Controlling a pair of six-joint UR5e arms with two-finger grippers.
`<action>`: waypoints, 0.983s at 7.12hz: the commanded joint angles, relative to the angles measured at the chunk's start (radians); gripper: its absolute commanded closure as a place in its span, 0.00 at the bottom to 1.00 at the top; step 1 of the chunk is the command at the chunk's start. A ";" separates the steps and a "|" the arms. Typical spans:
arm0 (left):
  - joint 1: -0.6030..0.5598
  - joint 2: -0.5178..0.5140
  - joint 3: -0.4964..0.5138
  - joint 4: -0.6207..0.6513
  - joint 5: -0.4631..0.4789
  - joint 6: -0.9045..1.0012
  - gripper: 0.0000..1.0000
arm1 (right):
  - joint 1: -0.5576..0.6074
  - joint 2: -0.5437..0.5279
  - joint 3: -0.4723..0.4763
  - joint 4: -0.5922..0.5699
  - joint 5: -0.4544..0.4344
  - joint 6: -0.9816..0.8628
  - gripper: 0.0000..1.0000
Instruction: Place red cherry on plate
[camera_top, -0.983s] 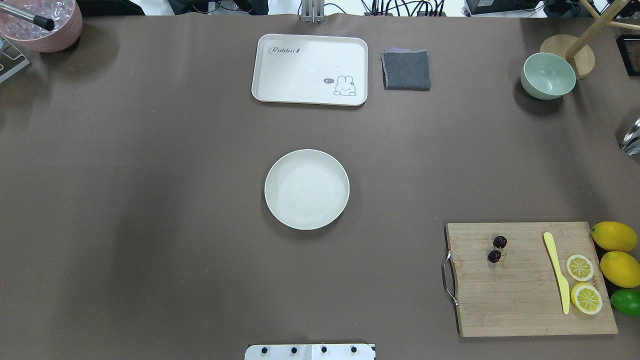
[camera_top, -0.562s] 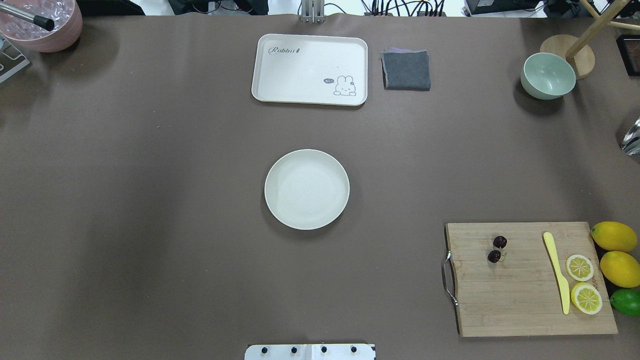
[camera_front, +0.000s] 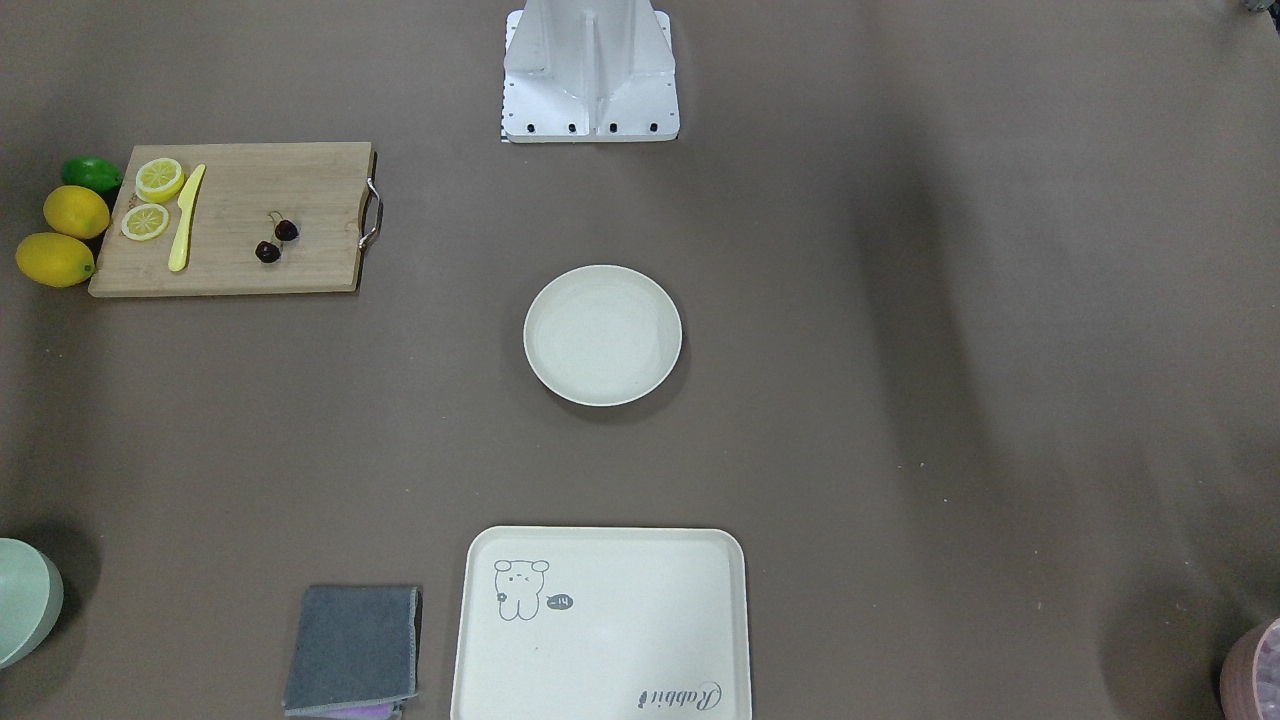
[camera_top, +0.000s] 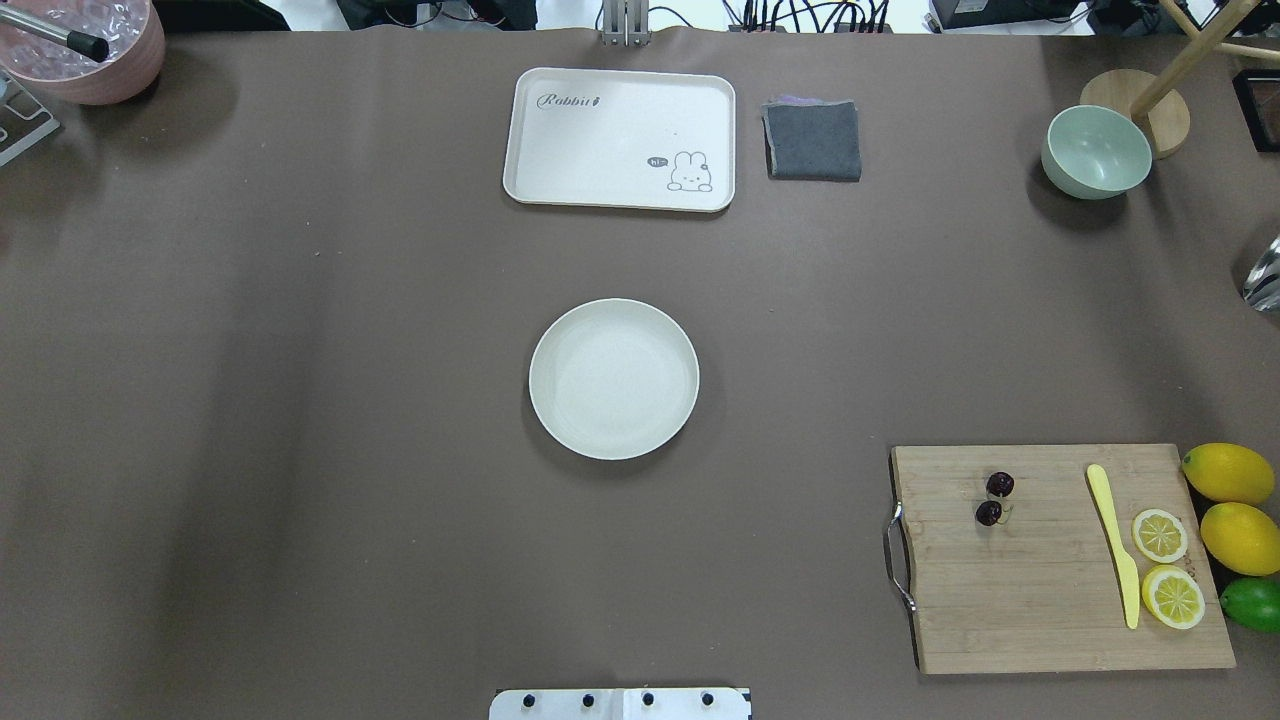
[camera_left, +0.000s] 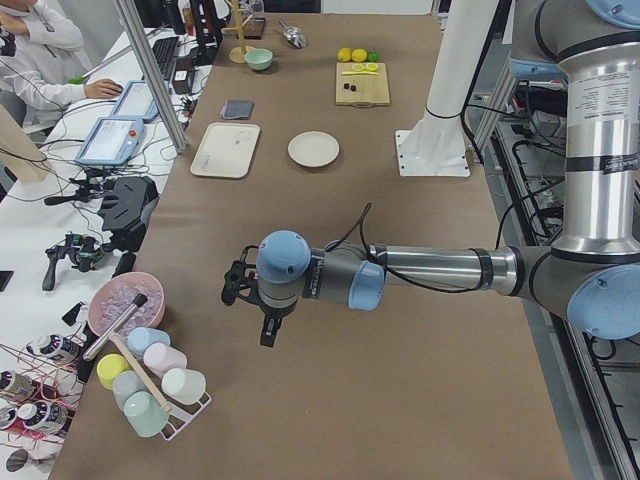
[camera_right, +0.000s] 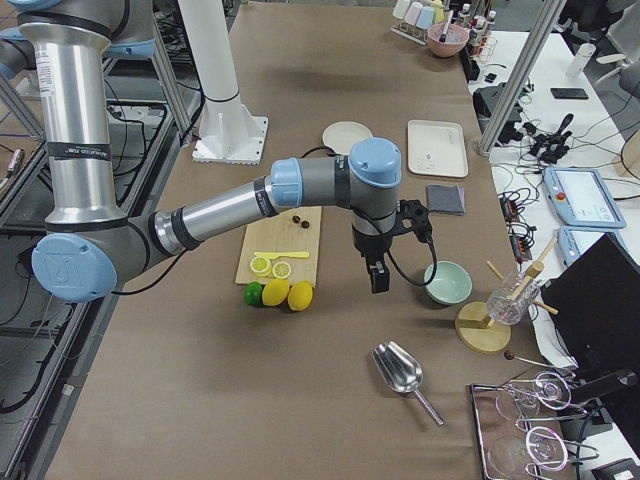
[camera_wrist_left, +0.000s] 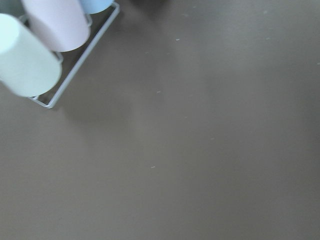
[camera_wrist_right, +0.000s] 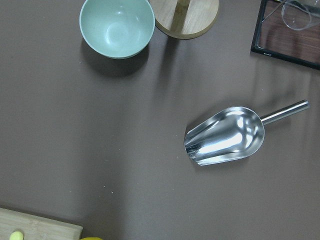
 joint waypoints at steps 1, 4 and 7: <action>-0.014 0.000 0.030 0.001 0.028 0.009 0.03 | -0.011 -0.001 0.001 0.006 -0.002 0.038 0.00; -0.016 0.002 0.027 0.001 0.026 0.009 0.03 | -0.217 -0.036 0.028 0.154 -0.051 0.298 0.01; -0.016 0.005 0.024 0.001 0.025 0.009 0.02 | -0.439 -0.079 0.133 0.293 -0.105 0.658 0.01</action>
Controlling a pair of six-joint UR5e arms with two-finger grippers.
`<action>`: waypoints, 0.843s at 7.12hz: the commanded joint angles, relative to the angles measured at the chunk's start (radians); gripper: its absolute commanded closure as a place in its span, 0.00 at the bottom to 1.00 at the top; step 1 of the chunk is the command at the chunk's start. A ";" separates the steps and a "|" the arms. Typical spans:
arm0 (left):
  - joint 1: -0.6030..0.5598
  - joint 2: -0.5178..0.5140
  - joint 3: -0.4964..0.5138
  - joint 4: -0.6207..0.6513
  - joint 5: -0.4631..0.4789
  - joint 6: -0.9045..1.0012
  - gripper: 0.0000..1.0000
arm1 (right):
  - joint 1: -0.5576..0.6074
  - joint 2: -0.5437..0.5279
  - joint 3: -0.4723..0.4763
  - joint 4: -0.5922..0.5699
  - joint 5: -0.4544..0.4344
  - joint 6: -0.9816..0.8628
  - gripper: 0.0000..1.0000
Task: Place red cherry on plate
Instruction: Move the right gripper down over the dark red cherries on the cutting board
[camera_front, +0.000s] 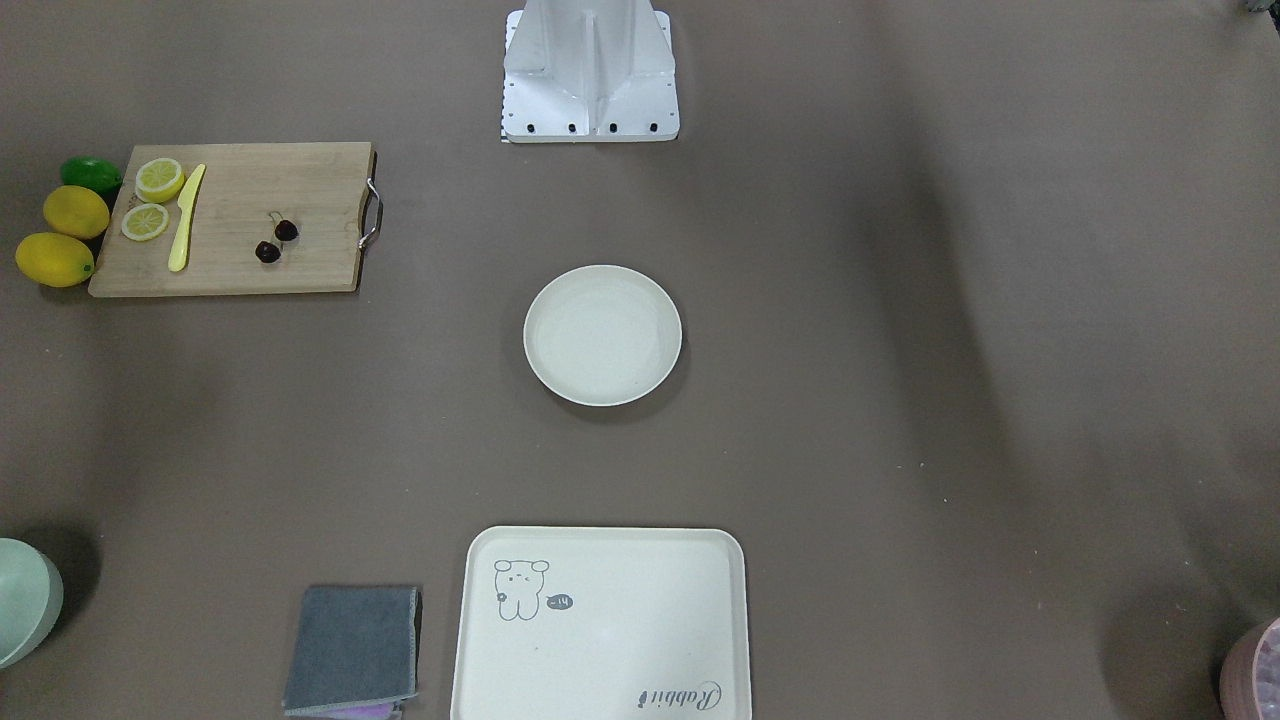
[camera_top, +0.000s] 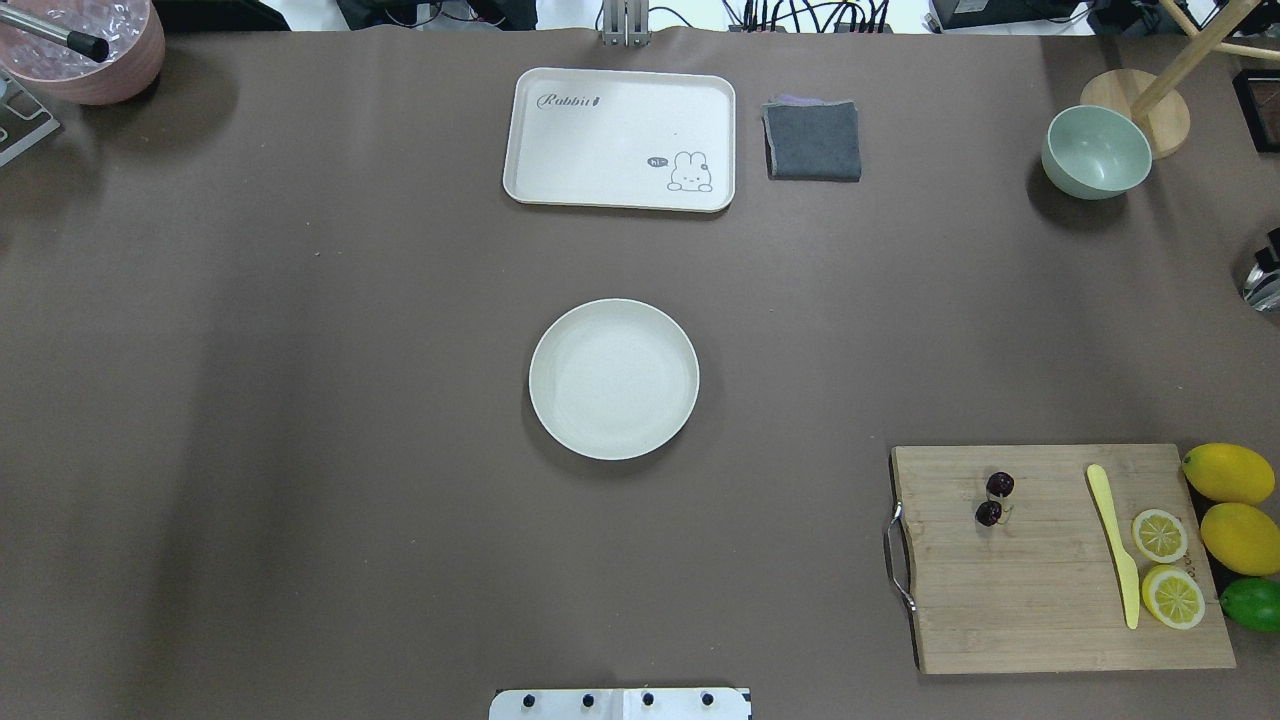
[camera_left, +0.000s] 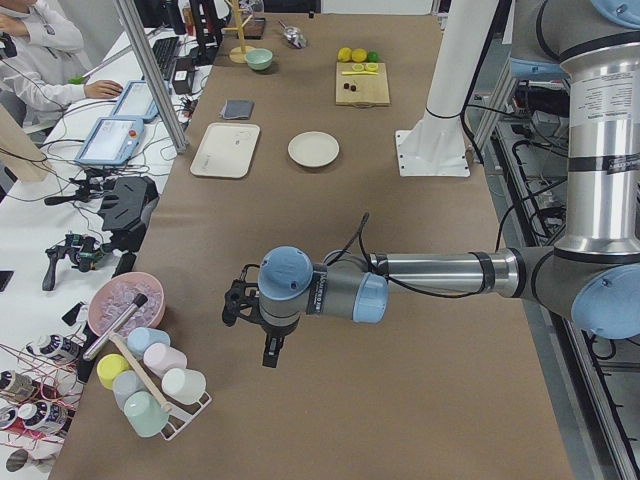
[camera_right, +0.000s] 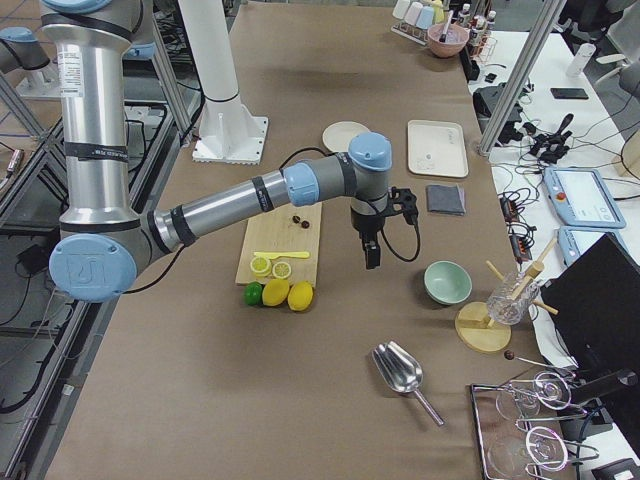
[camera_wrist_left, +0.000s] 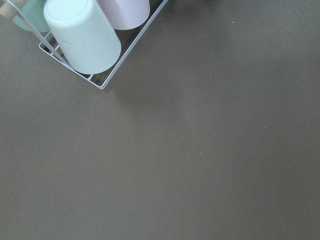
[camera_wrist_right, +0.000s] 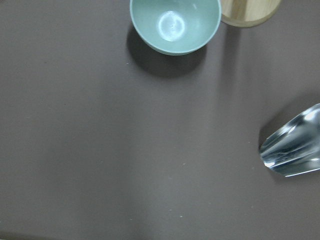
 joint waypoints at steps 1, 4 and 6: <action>-0.002 0.005 -0.005 0.000 -0.006 0.000 0.02 | -0.182 -0.019 0.114 0.039 -0.064 0.264 0.02; 0.000 0.008 -0.003 -0.002 -0.006 0.000 0.03 | -0.453 -0.013 0.222 0.039 -0.252 0.585 0.03; 0.000 0.014 -0.005 -0.002 -0.009 0.000 0.02 | -0.637 -0.018 0.231 0.040 -0.405 0.766 0.04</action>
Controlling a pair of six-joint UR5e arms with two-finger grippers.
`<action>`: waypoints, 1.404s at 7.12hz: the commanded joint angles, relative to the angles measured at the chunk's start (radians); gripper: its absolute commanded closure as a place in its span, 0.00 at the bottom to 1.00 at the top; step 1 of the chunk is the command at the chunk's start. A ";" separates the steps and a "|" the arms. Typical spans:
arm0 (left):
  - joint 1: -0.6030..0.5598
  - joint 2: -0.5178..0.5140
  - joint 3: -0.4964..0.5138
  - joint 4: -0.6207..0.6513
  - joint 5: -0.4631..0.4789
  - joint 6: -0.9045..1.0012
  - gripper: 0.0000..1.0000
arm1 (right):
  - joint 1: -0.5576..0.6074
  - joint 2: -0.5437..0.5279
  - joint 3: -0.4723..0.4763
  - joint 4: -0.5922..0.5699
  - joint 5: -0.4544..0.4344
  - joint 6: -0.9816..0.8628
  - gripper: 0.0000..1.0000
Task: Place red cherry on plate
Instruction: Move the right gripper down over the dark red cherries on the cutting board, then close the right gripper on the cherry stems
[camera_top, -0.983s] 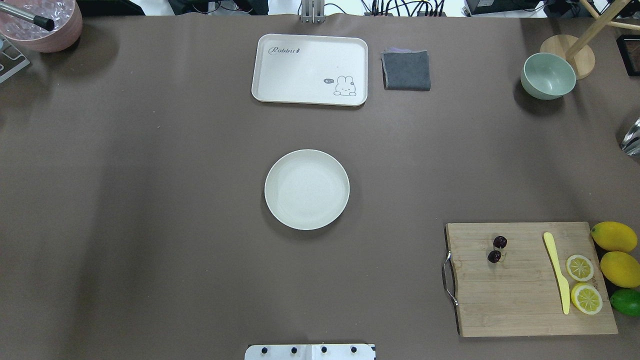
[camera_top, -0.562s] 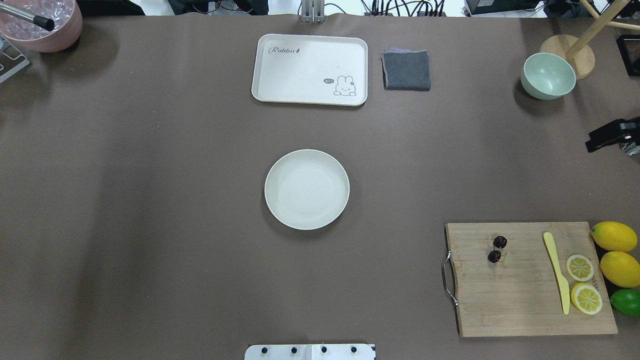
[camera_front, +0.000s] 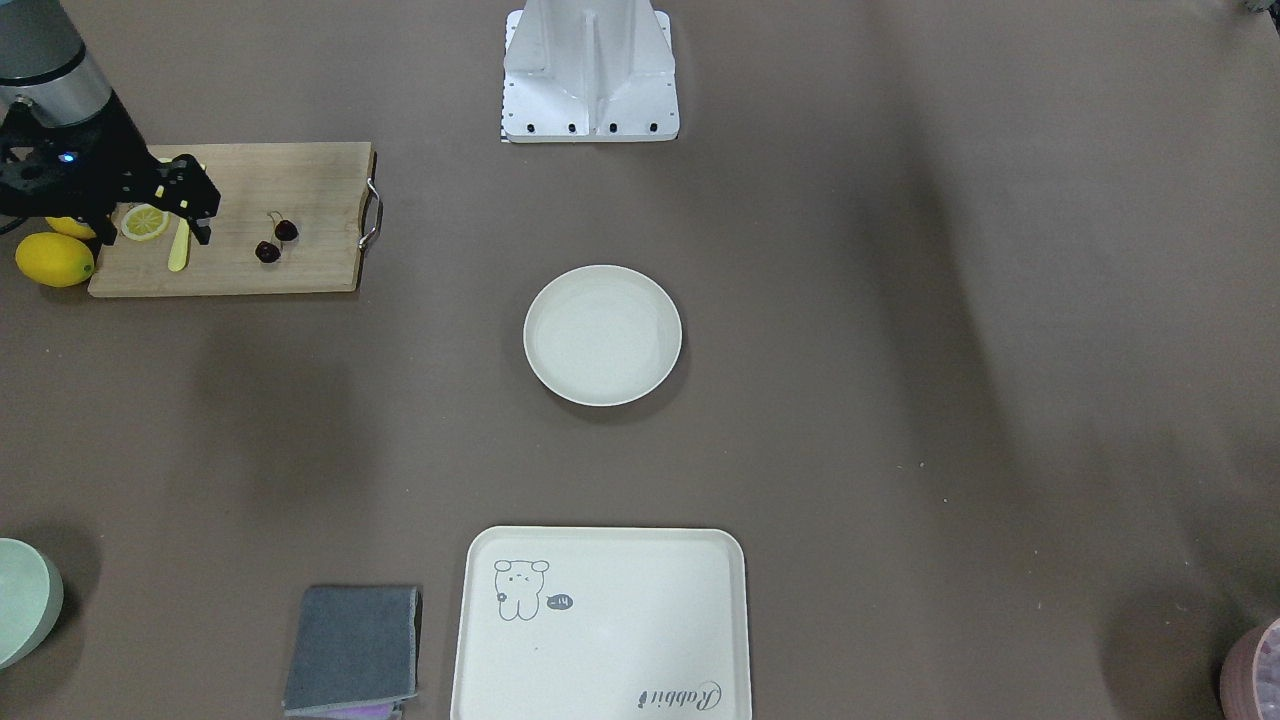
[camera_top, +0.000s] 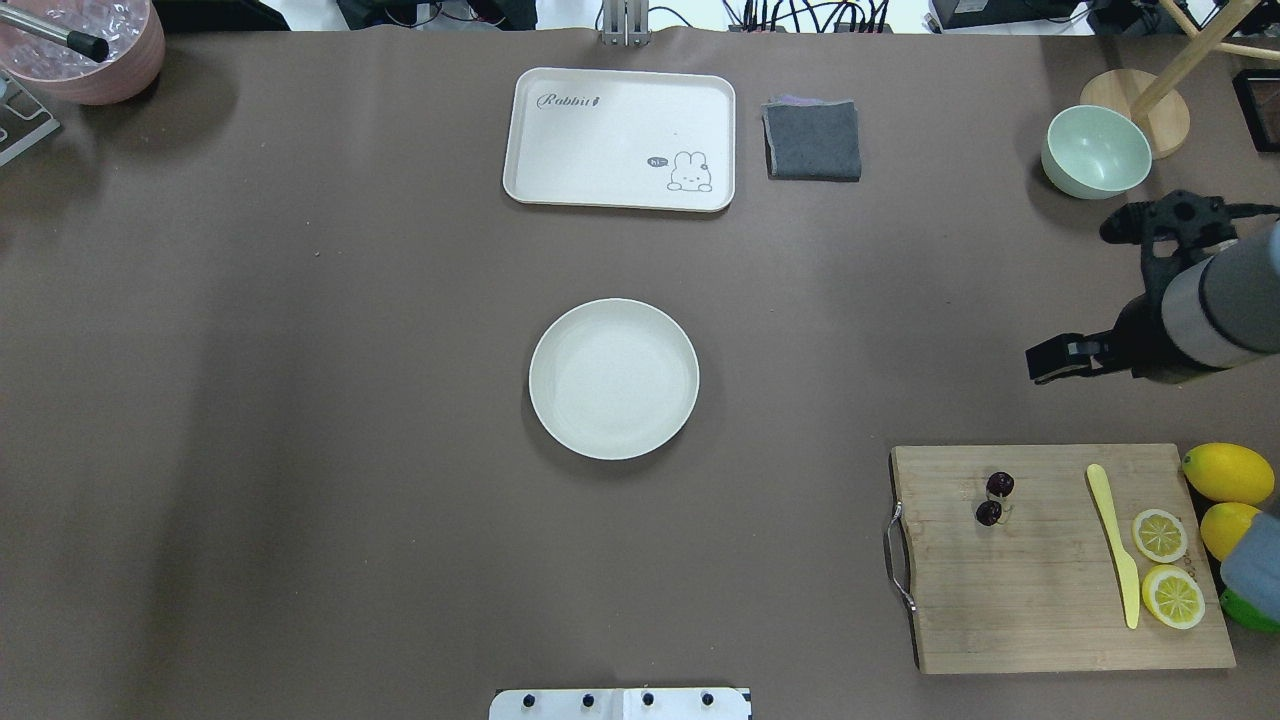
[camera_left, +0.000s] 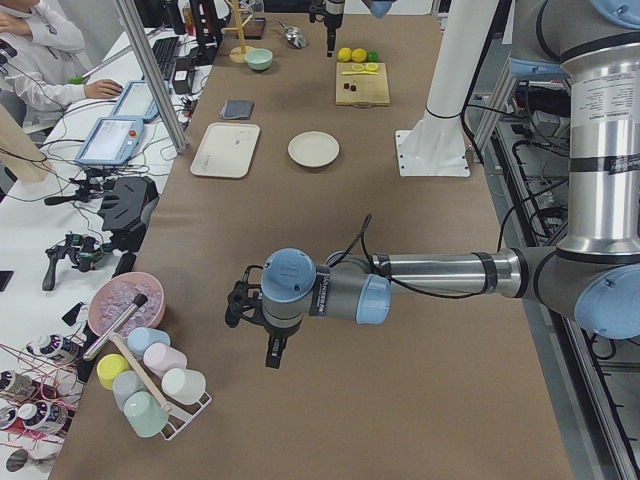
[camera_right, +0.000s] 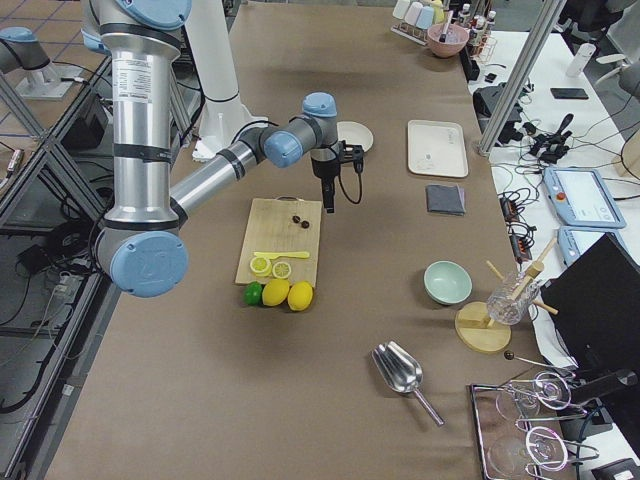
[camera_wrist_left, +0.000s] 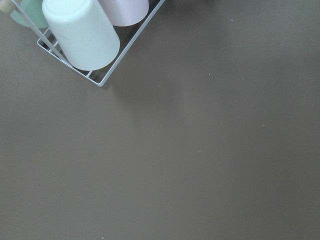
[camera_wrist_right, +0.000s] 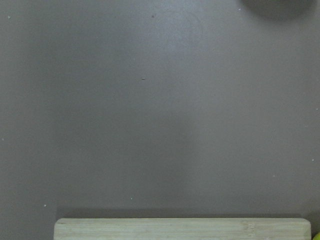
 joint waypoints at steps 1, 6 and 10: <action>0.001 0.008 -0.002 -0.003 -0.002 0.000 0.03 | -0.182 -0.024 0.008 0.030 -0.149 0.166 0.06; 0.001 0.000 0.000 -0.003 0.006 0.000 0.02 | -0.373 -0.151 -0.045 0.277 -0.304 0.332 0.19; -0.004 0.010 -0.013 -0.008 0.008 0.002 0.02 | -0.442 -0.171 -0.079 0.348 -0.382 0.338 0.90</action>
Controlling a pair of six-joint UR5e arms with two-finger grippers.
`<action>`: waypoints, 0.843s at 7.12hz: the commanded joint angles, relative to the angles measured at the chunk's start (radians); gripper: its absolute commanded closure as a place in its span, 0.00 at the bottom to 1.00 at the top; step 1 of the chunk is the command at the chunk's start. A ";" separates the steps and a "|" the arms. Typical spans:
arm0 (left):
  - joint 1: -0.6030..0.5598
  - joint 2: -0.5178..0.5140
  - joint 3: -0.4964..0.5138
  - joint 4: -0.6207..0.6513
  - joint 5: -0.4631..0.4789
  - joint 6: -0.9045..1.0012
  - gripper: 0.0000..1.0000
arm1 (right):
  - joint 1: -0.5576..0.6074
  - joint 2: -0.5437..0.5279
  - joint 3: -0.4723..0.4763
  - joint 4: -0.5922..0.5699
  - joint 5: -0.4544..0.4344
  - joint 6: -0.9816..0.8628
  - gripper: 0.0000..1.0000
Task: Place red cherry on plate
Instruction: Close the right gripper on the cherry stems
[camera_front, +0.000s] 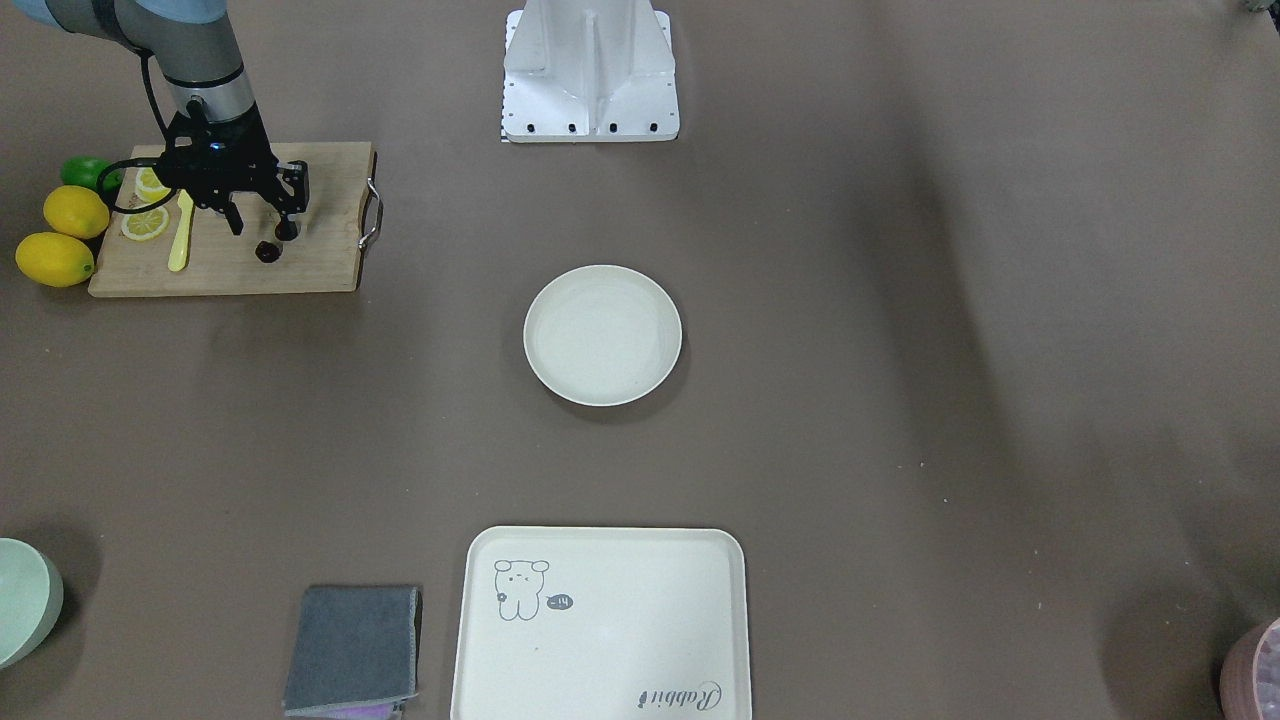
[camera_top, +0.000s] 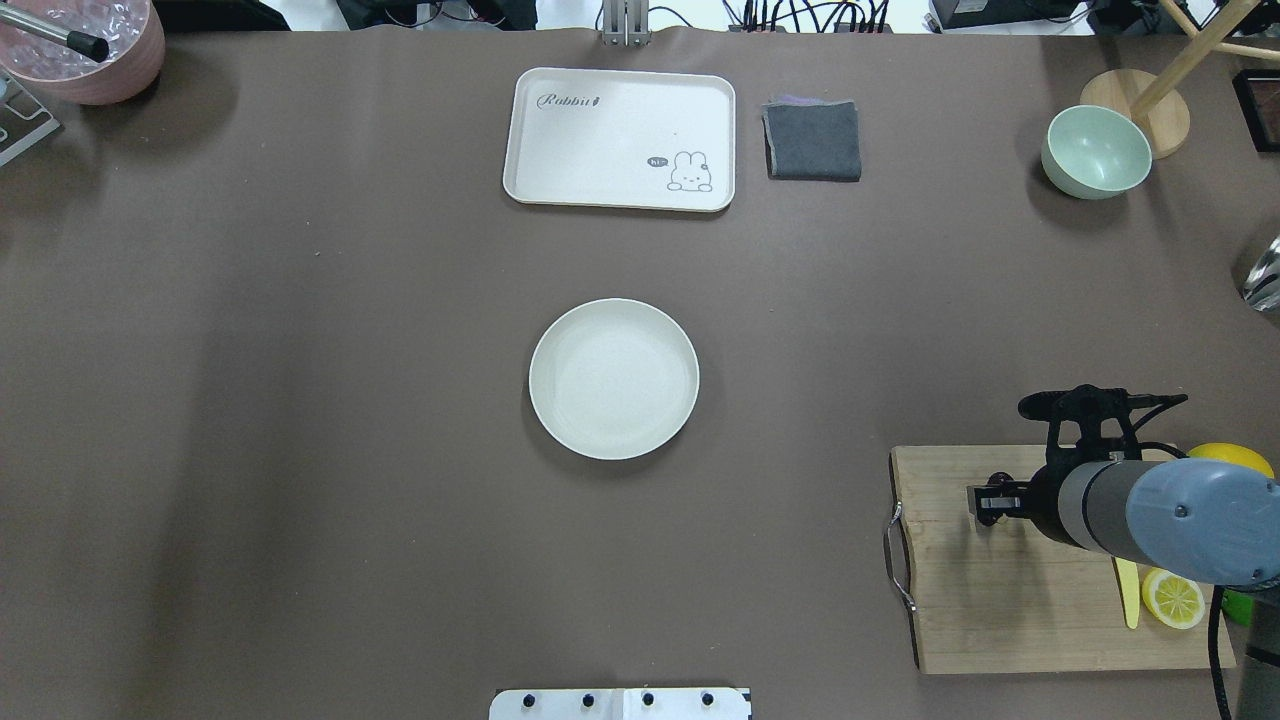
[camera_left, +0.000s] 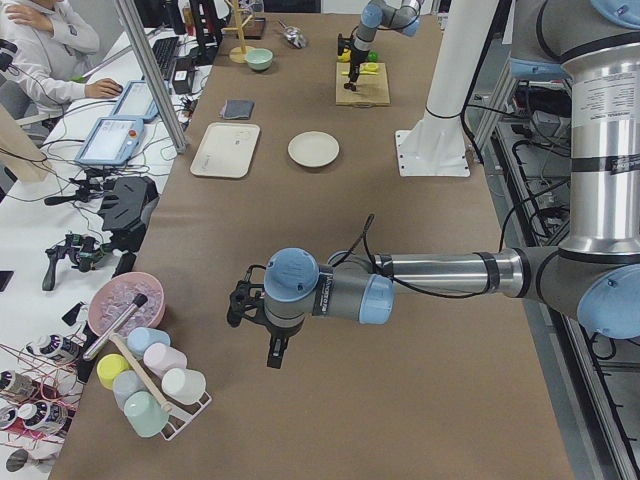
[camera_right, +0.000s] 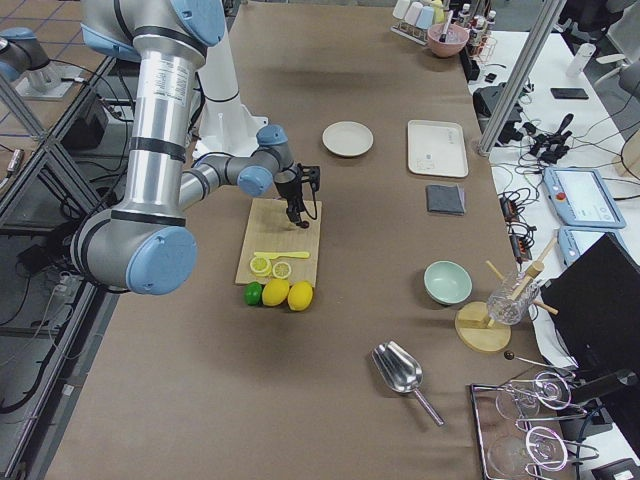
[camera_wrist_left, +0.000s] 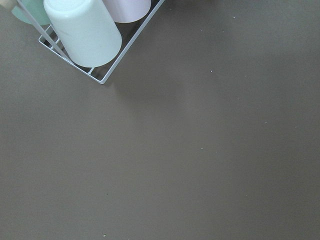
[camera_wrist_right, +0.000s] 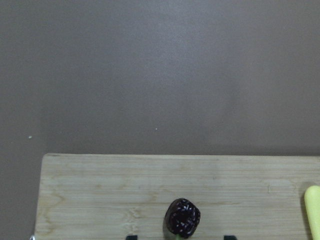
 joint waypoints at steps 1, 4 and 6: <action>-0.003 0.001 -0.002 0.000 0.001 0.000 0.02 | -0.068 -0.001 -0.002 0.006 -0.077 0.012 1.00; -0.003 0.001 -0.003 -0.002 0.001 0.000 0.03 | -0.073 0.003 0.008 0.008 -0.084 0.055 1.00; -0.003 0.001 -0.014 -0.002 0.001 0.000 0.03 | 0.078 0.006 0.045 -0.006 0.055 -0.043 1.00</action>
